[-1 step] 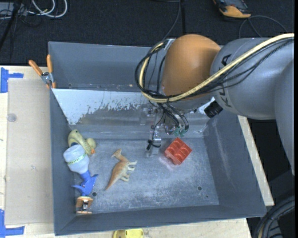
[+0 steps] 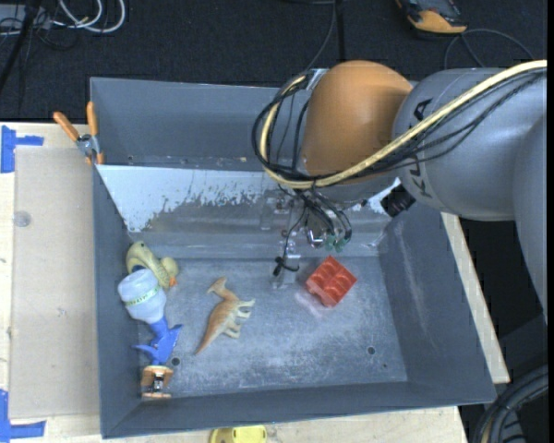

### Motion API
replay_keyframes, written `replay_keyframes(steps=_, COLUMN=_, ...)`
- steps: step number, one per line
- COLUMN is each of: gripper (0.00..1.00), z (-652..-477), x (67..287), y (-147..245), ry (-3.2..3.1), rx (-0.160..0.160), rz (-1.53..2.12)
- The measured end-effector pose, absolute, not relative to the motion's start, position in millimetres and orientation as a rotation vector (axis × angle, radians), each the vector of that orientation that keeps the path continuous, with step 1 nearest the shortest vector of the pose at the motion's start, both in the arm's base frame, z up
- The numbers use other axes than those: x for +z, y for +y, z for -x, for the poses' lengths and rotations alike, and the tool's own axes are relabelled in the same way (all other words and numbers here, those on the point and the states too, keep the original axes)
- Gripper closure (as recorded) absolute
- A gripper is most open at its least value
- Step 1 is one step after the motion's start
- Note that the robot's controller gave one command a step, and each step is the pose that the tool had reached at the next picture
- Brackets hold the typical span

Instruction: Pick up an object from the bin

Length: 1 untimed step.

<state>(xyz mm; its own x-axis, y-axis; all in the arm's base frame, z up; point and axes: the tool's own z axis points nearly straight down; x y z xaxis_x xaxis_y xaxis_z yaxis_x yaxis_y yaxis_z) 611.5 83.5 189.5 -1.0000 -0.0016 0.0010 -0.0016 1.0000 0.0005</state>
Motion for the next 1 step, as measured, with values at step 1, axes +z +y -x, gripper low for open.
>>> replay_keyframes(steps=1, gripper=0.0, z=-580.1, x=145.5, y=123.1, ry=-3.143, rx=0.001, rz=-0.031)
